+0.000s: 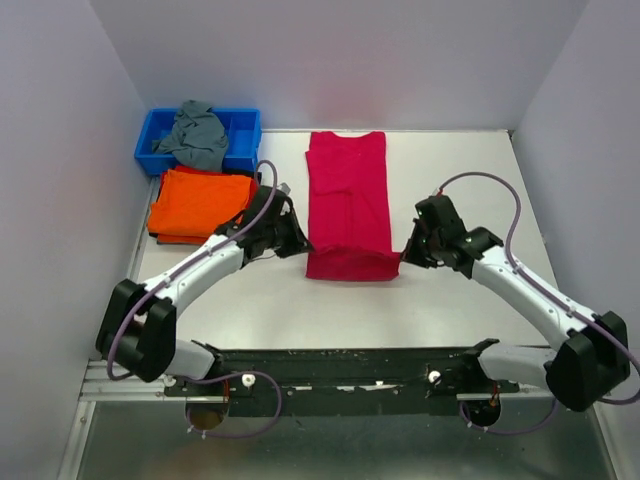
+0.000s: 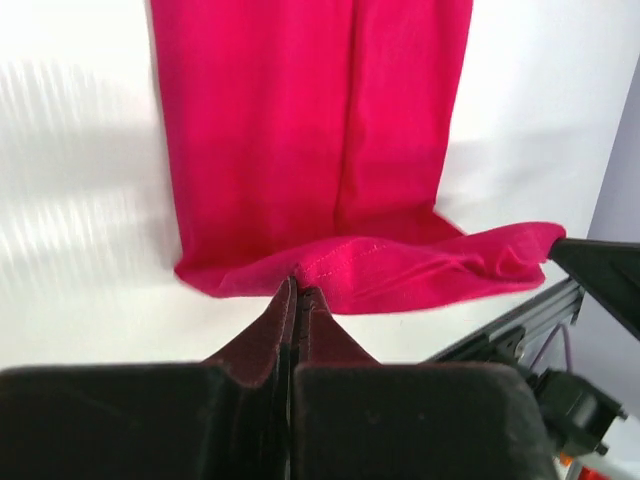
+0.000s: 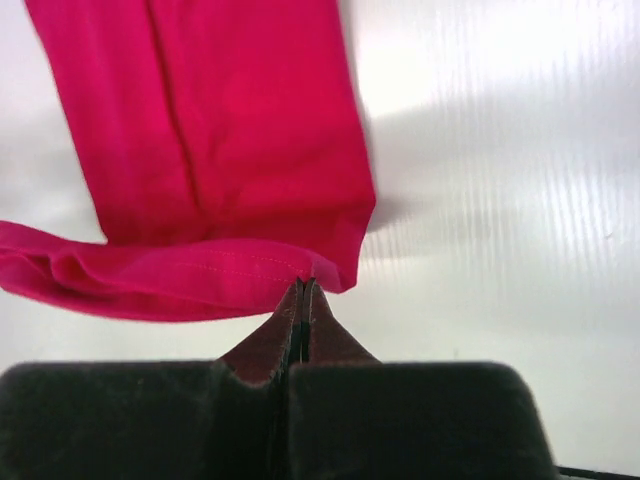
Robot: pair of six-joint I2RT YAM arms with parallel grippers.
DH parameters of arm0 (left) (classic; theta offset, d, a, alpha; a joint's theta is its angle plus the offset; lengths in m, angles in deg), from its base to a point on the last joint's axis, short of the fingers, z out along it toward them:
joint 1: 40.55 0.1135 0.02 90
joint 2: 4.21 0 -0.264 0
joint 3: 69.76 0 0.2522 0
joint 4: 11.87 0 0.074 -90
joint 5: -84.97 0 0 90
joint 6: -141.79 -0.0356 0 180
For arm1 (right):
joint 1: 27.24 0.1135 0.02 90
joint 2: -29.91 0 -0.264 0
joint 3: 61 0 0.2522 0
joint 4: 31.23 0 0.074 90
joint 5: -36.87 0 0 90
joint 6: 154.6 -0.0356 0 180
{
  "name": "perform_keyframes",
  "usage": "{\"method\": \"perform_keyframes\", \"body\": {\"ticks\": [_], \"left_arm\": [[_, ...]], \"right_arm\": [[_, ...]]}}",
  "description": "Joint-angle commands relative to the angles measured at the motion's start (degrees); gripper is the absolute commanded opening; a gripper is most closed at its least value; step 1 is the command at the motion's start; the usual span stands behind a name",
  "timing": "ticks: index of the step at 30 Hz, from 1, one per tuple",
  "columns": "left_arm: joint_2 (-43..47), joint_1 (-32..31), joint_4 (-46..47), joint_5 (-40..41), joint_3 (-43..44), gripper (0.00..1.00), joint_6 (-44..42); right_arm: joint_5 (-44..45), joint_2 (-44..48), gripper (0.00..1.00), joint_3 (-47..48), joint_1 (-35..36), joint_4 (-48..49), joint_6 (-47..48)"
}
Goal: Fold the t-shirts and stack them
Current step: Fold the folded rectangular tshirt in 1/3 of the way
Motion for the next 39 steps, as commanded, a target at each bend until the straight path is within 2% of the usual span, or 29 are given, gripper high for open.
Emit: {"method": "perform_keyframes", "body": {"ticks": [1, 6, 13, 18, 24, 35, 37, 38, 39], "left_arm": [[-10.86, 4.69, 4.34, -3.25, 8.04, 0.00, -3.24], [-20.37, 7.86, 6.81, -5.18, 14.37, 0.00, -2.37], [-28.37, 9.88, 6.28, -4.65, 22.11, 0.00, -2.28], [-31.72, 10.41, 5.76, -4.39, 25.63, 0.00, -2.45], [-32.86, 11.73, 4.44, -1.84, 28.53, 0.00, -3.42], [-38.04, 13.05, 4.70, -3.25, 33.36, 0.00, -2.72], [-39.36, 13.14, 5.49, -4.73, 34.24, 0.11, -2.80], [-40.24, 13.23, 5.49, -5.00, 34.68, 0.26, -2.72], [-40.60, 13.31, 5.67, -5.18, 34.86, 0.44, -2.72]], "right_arm": [[-1.10, -10.37, 0.01, 8.16, -4.28, 2.58, 5.99], [-3.38, -22.51, 0.01, 17.49, -7.71, 2.85, 7.75], [-5.23, -32.54, 0.01, 26.46, -11.84, 2.41, 9.34], [-8.65, -37.55, 0.01, 31.65, -13.78, 2.41, 11.62], [-9.36, -42.65, 0.01, 37.27, -14.40, 2.23, 12.24], [-9.80, -51.35, 0.01, 47.03, -15.36, -0.67, 12.15], [-9.89, -52.50, 0.01, 47.91, -15.63, -0.76, 11.98], [-9.89, -52.85, 0.02, 48.18, -15.89, -0.84, 11.80], [-9.89, -53.37, 0.15, 48.53, -15.98, -0.93, 11.54]]}}
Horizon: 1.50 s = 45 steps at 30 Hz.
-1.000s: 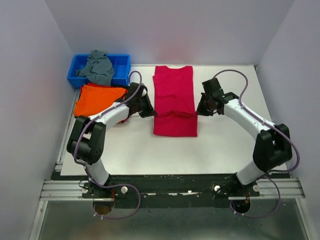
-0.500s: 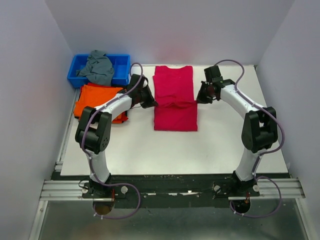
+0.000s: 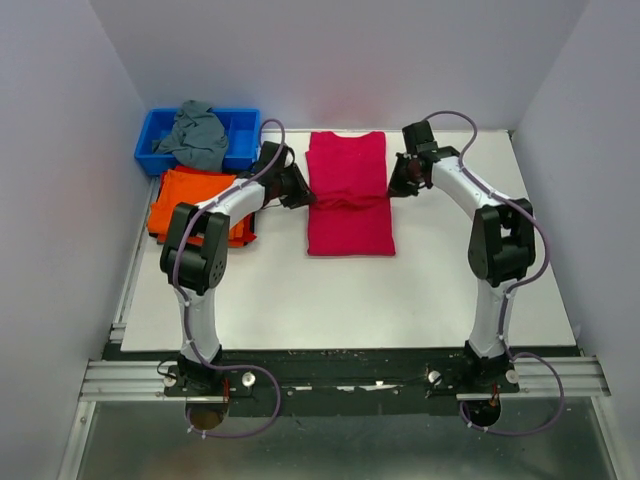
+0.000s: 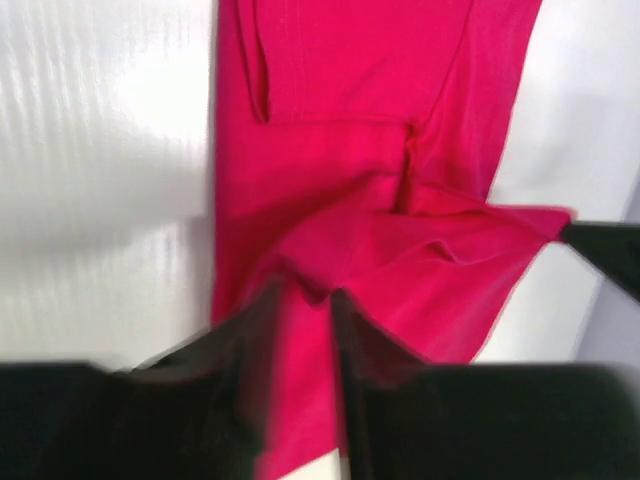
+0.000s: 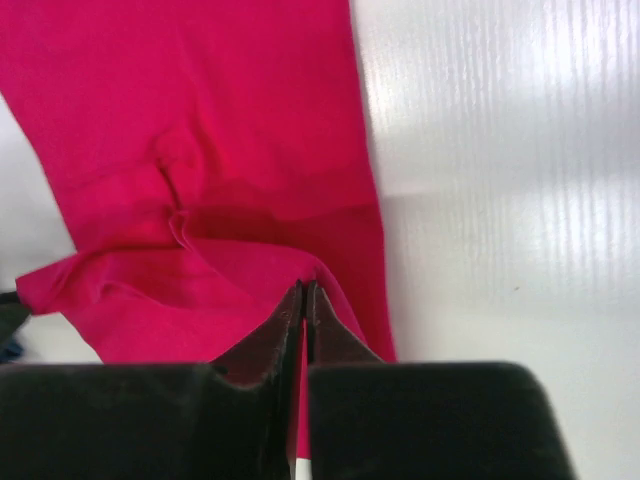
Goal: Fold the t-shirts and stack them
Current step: Fold the folded rectangular tshirt in 1/3 of the way, then grab one side of the 2/3 rectangular tshirt with both arms
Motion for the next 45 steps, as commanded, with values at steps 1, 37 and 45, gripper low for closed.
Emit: {"method": "perform_keyframes", "body": {"ticks": [1, 37, 45], "left_arm": [[-2.90, 0.59, 0.84, -2.05, 2.60, 0.63, -0.05], [14.33, -5.73, 6.46, 0.84, -27.28, 0.60, -1.81], [12.93, -5.73, 4.71, 0.32, -27.11, 0.51, -2.78]], "right_arm": [[-0.80, -2.65, 0.38, 2.92, -1.22, -2.31, -0.37], [-12.31, 17.12, 0.26, -41.82, -0.70, 17.81, 0.06], [-12.14, 17.21, 0.01, -41.56, -0.70, 17.38, 0.68]]}}
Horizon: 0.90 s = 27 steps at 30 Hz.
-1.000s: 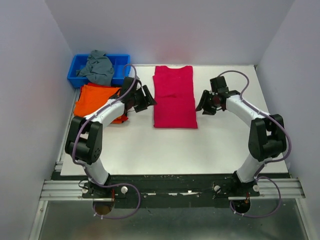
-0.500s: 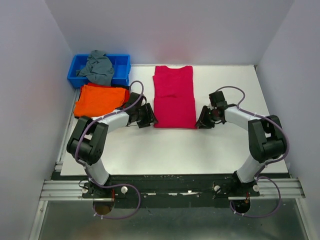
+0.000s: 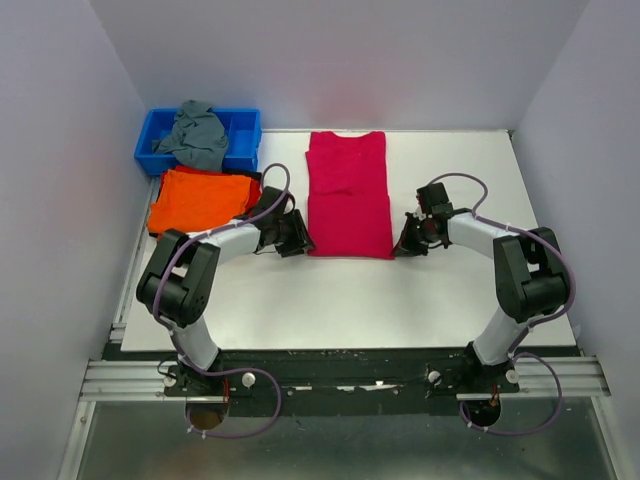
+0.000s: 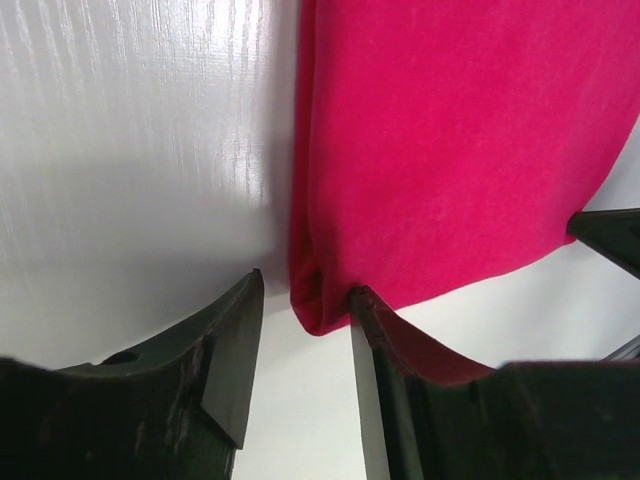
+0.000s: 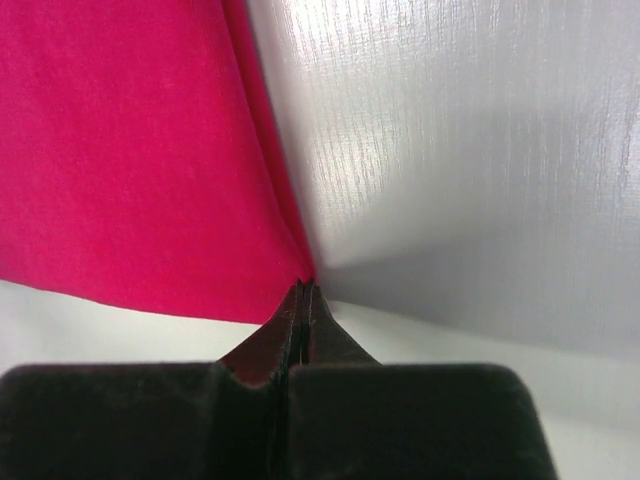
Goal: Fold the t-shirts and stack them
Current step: Grab one side of the 2/3 rectangular tshirt with both arms
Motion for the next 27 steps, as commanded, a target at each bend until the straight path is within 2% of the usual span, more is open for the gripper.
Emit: {"method": "perform_keyframes", "body": {"ticks": [1, 6, 13, 19, 27], "left_arm": [[-1.57, -0.16, -0.65, -1.37, -0.05, 0.49, -1.09], [-3.41, -0.51, 0.32, -5.23, 0.21, 0.43, -0.65], [-3.24, -0.51, -1.61, -4.00, 1.71, 0.04, -1.36], [5.18, -1.48, -5.91, 1.35, 1.53, 0.00, -2.06], [14.50, -3.76, -8.73, 0.48, -3.47, 0.00, -1.27]], "right_arm": [[-0.53, -0.80, 0.01, 0.21, 0.37, 0.22, 0.92], [-0.71, -0.89, 0.01, 0.21, 0.37, 0.22, 0.74], [-2.55, 0.69, 0.01, 0.21, 0.37, -0.04, 0.56], [-2.03, 6.92, 0.01, -1.10, 0.37, -3.03, 1.53], [-3.87, 18.17, 0.01, -7.86, 0.37, -5.05, 1.53]]}}
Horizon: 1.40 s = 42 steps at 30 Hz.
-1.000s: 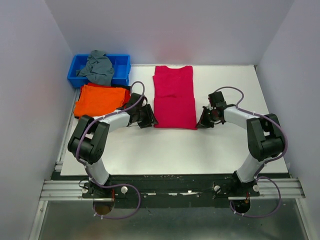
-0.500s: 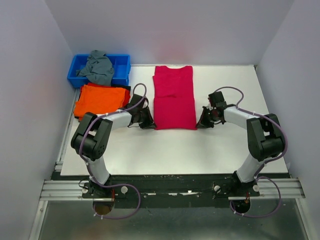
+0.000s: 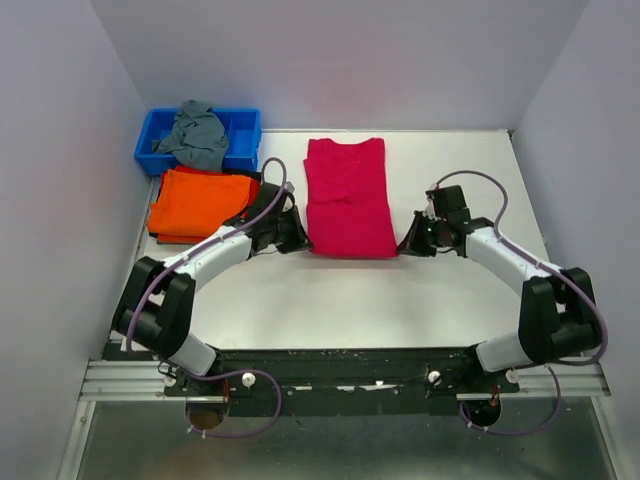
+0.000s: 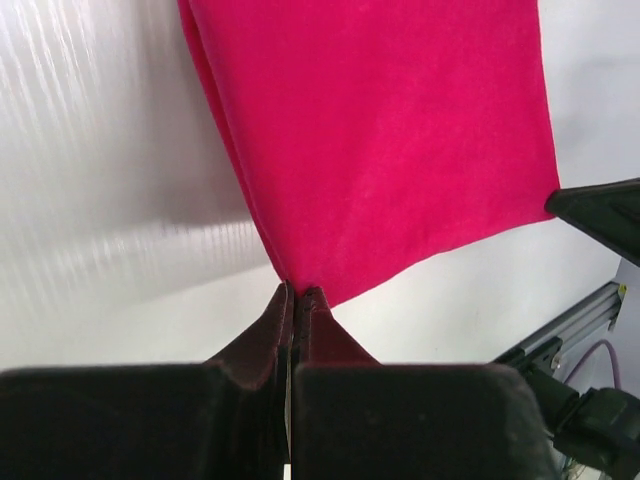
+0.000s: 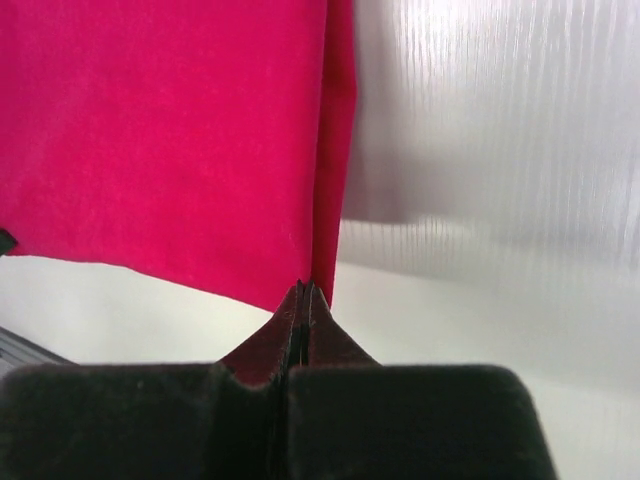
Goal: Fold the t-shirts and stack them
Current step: Grab one side of the 2/3 rectangular tshirt with both arms, then fold the long partially folded tshirt into a neat square
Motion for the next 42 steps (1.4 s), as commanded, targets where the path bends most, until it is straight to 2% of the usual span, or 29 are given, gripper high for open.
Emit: {"method": "perform_keyframes", "body": {"ticks": [1, 9, 12, 15, 21, 31, 37, 42], "left_arm": [[6.25, -1.80, -4.18, 1.31, -4.44, 0.00, -0.28], [18.11, -6.36, -7.88, 0.78, -9.54, 0.00, 3.49], [21.19, -6.81, -9.02, -0.27, -9.37, 0.00, 4.64], [21.56, -6.46, -11.82, 1.65, -5.08, 0.00, 3.50], [13.22, -2.60, -13.16, 2.97, 9.50, 0.00, -0.28], [-9.71, 6.81, -8.06, -1.33, 27.62, 0.00, 0.86], [-22.90, 10.32, -9.11, -1.94, 42.99, 0.00, 1.56], [-35.72, 12.61, -9.81, -4.30, 56.70, 0.00, 3.49]], "right_arm": [[-2.51, 6.68, 0.01, -4.76, 0.33, -3.81, 0.57], [-3.48, 24.34, 0.01, -8.73, 0.33, -12.06, 0.66], [-1.74, 29.01, 0.01, -6.80, 0.33, -15.49, 0.40], [1.95, 30.08, 0.01, -1.98, 0.33, -17.96, 0.48], [6.71, 18.06, 0.01, 9.19, -0.72, -17.62, 1.45], [1.18, -10.85, 0.01, 33.00, -7.32, -15.24, 0.39], [-0.32, -27.02, 0.01, 49.34, -8.98, -17.26, 0.39], [-3.65, -42.22, 0.01, 66.56, -9.87, -20.51, -1.62]]}}
